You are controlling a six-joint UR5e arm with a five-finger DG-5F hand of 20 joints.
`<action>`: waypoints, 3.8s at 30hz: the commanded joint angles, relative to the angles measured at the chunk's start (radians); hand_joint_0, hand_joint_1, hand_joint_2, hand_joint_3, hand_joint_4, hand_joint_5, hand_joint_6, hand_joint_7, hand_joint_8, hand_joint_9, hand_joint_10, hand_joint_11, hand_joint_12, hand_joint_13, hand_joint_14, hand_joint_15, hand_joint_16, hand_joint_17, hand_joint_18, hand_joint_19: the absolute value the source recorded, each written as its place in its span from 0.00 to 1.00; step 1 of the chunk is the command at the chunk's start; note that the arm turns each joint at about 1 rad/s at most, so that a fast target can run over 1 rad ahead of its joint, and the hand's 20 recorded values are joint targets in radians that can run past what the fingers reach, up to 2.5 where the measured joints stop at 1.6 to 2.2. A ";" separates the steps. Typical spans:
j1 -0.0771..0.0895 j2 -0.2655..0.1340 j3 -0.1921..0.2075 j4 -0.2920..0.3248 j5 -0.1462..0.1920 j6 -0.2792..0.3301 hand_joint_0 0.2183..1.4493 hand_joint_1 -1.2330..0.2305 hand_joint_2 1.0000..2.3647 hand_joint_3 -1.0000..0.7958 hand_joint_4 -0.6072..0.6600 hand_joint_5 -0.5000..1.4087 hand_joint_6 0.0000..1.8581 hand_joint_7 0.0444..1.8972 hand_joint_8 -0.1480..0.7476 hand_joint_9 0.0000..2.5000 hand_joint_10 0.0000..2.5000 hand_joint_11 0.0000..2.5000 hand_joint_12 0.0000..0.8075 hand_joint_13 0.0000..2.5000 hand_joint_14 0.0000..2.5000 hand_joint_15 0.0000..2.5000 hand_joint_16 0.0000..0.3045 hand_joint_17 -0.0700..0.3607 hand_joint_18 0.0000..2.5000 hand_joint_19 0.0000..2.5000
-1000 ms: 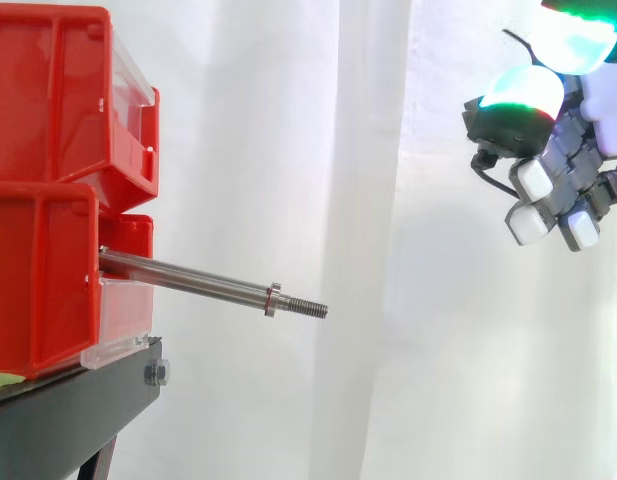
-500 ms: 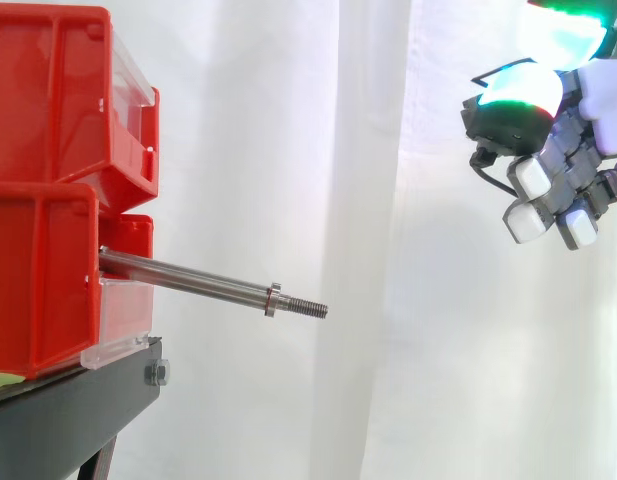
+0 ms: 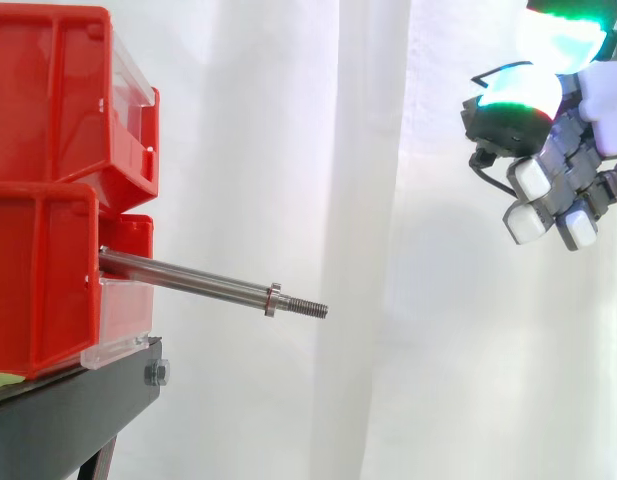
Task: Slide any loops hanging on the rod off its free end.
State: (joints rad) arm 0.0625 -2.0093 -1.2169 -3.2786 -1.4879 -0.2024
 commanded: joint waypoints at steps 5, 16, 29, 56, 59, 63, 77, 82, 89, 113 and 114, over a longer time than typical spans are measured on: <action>-0.003 0.000 0.000 0.001 -0.002 -0.011 0.30 0.35 0.02 0.50 0.40 0.19 0.49 0.56 0.46 0.36 0.00 0.11 0.36 0.32 0.00 0.04 0.14 0.39 0.34 0.14; 0.002 0.001 -0.001 0.005 -0.002 -0.121 0.29 0.35 0.02 0.50 0.40 0.19 0.49 0.57 0.45 0.36 0.00 0.11 0.35 0.32 0.00 0.05 0.14 0.39 0.33 0.15; 0.002 0.001 -0.001 0.008 -0.002 -0.160 0.30 0.35 0.02 0.50 0.40 0.19 0.49 0.57 0.45 0.36 0.00 0.11 0.35 0.32 0.00 0.05 0.14 0.38 0.33 0.14; 0.002 0.000 0.000 0.008 -0.002 -0.160 0.30 0.34 0.02 0.51 0.41 0.19 0.49 0.57 0.47 0.37 0.00 0.12 0.37 0.32 0.00 0.05 0.15 0.40 0.35 0.14; 0.003 0.001 0.000 0.008 -0.002 -0.160 0.30 0.34 0.02 0.50 0.42 0.19 0.49 0.58 0.48 0.37 0.00 0.12 0.37 0.32 0.00 0.05 0.15 0.40 0.34 0.14; 0.002 0.000 0.000 0.008 -0.002 -0.160 0.30 0.34 0.02 0.51 0.42 0.19 0.49 0.57 0.48 0.38 0.00 0.12 0.38 0.33 0.00 0.05 0.15 0.40 0.35 0.13; 0.002 0.001 0.000 0.008 -0.002 -0.160 0.30 0.34 0.02 0.51 0.42 0.19 0.49 0.58 0.49 0.39 0.00 0.13 0.39 0.33 0.00 0.05 0.15 0.41 0.35 0.13; 0.002 0.001 0.000 0.008 -0.002 -0.160 0.30 0.34 0.02 0.51 0.42 0.19 0.49 0.58 0.49 0.39 0.00 0.13 0.39 0.33 0.00 0.05 0.16 0.41 0.35 0.13; 0.002 0.001 0.000 0.008 -0.002 -0.160 0.30 0.34 0.02 0.51 0.42 0.19 0.49 0.57 0.48 0.40 0.01 0.13 0.39 0.32 0.00 0.05 0.16 0.41 0.35 0.13; 0.002 0.001 0.000 0.008 -0.002 -0.160 0.30 0.34 0.02 0.51 0.42 0.19 0.49 0.57 0.48 0.40 0.00 0.14 0.39 0.33 0.00 0.05 0.16 0.41 0.35 0.13; 0.002 0.000 0.000 0.008 -0.002 -0.160 0.30 0.34 0.02 0.51 0.42 0.19 0.49 0.57 0.48 0.40 0.00 0.14 0.39 0.33 0.00 0.05 0.16 0.41 0.35 0.13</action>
State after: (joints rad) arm 0.0644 -2.0087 -1.2169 -3.2705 -1.4895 -0.3620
